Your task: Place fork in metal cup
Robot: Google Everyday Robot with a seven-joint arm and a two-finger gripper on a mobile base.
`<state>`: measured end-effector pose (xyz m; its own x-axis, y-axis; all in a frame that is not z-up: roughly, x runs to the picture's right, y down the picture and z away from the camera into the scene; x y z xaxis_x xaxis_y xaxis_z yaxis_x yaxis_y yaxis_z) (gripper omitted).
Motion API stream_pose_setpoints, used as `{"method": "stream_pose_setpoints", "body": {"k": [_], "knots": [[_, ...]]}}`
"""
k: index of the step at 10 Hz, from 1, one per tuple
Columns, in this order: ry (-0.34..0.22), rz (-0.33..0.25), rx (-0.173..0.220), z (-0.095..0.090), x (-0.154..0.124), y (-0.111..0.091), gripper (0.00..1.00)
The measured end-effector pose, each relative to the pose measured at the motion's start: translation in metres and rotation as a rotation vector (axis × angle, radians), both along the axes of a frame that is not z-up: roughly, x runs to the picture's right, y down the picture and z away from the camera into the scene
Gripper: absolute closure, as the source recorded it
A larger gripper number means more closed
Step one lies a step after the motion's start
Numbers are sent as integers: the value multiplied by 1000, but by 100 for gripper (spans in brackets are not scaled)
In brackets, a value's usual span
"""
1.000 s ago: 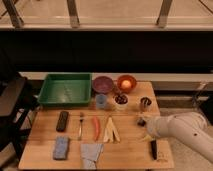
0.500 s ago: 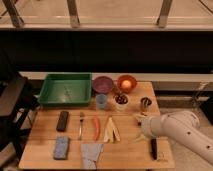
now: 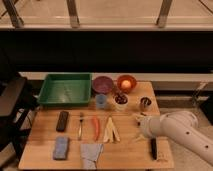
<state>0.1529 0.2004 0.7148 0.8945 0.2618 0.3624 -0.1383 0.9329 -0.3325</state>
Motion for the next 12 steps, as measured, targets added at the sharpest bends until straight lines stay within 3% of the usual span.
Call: {"method": "stream_pose_setpoints", "body": {"k": [6, 9, 12], "knots": [[-77, -15, 94, 27, -80, 13, 26], [-132, -6, 119, 29, -105, 8, 26], [-196, -17, 127, 30, -149, 0, 26]]}}
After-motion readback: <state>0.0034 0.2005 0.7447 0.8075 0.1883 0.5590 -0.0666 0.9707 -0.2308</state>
